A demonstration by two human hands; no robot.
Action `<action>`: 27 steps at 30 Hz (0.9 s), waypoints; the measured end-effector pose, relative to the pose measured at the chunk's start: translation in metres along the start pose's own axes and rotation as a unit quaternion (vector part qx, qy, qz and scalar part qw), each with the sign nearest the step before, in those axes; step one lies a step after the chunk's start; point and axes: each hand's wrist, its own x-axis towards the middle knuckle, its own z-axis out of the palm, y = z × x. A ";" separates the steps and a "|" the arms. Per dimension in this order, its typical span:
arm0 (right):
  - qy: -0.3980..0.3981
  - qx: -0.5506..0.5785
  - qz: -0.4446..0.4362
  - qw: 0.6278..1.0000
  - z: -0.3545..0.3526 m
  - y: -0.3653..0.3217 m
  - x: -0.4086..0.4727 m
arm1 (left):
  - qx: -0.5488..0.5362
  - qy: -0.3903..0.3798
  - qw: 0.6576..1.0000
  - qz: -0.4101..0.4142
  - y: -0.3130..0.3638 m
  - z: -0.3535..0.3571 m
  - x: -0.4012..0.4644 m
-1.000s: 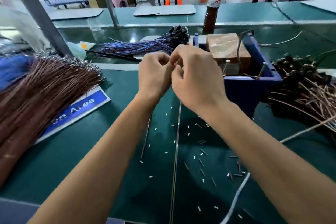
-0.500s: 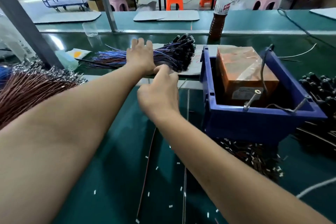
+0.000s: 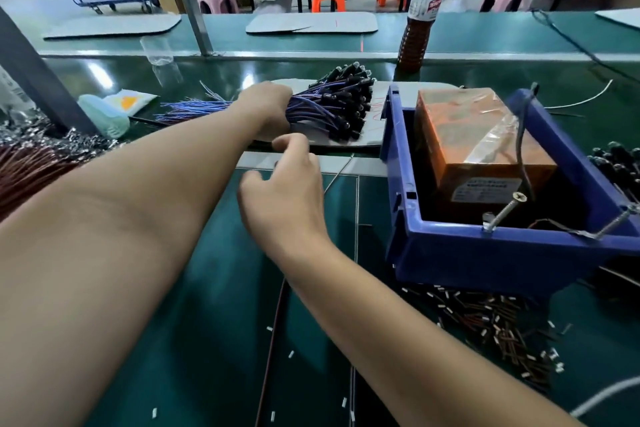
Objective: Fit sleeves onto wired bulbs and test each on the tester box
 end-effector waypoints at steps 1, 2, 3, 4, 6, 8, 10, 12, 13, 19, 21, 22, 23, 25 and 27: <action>0.007 0.019 0.036 0.999 0.001 0.002 0.005 | 0.013 0.016 1.000 0.006 0.001 0.001 -0.001; 0.008 0.040 0.073 0.997 0.003 0.005 0.011 | 0.023 0.033 0.999 0.013 0.002 0.003 -0.002; 0.000 0.062 0.106 0.992 0.006 0.006 0.015 | 0.032 0.045 0.998 0.015 0.001 0.004 -0.004; -0.010 0.082 0.131 0.988 0.010 0.008 0.019 | 0.039 0.050 0.998 0.015 0.002 0.005 -0.005; -0.016 0.120 0.166 0.979 0.018 0.010 0.024 | 0.044 0.049 0.998 0.019 0.002 0.004 -0.010; -0.011 0.156 0.191 0.969 0.024 0.011 0.030 | 0.043 0.035 0.998 0.034 0.001 0.000 -0.012; -0.003 0.181 0.209 0.961 0.029 0.009 0.037 | 0.030 0.012 0.999 0.042 0.000 -0.003 -0.014; 0.022 0.215 0.221 0.951 0.032 0.008 0.047 | 0.019 -0.005 0.999 0.049 -0.001 -0.004 -0.016; 0.034 0.230 0.227 0.946 0.034 0.006 0.052 | 0.017 -0.008 0.999 0.051 -0.002 -0.004 -0.017; 0.083 0.297 0.256 0.916 0.045 -0.005 0.073 | 0.014 -0.016 0.997 0.070 -0.015 -0.005 -0.021; 0.090 0.326 0.266 0.903 0.048 -0.007 0.079 | 0.014 -0.002 0.997 0.077 -0.017 -0.006 -0.024; 0.092 0.334 0.267 0.899 0.050 -0.007 0.082 | 0.014 0.008 0.996 0.082 -0.017 -0.007 -0.026; 0.093 0.339 0.264 0.898 0.051 -0.007 0.085 | 0.016 0.017 0.996 0.088 -0.016 -0.009 -0.029; 0.086 0.352 0.256 0.897 0.051 -0.007 0.087 | 0.027 0.036 0.993 0.105 -0.015 -0.015 -0.034; 0.059 0.369 0.243 0.895 0.050 -0.005 0.084 | 0.027 0.061 0.992 0.110 -0.014 -0.025 -0.039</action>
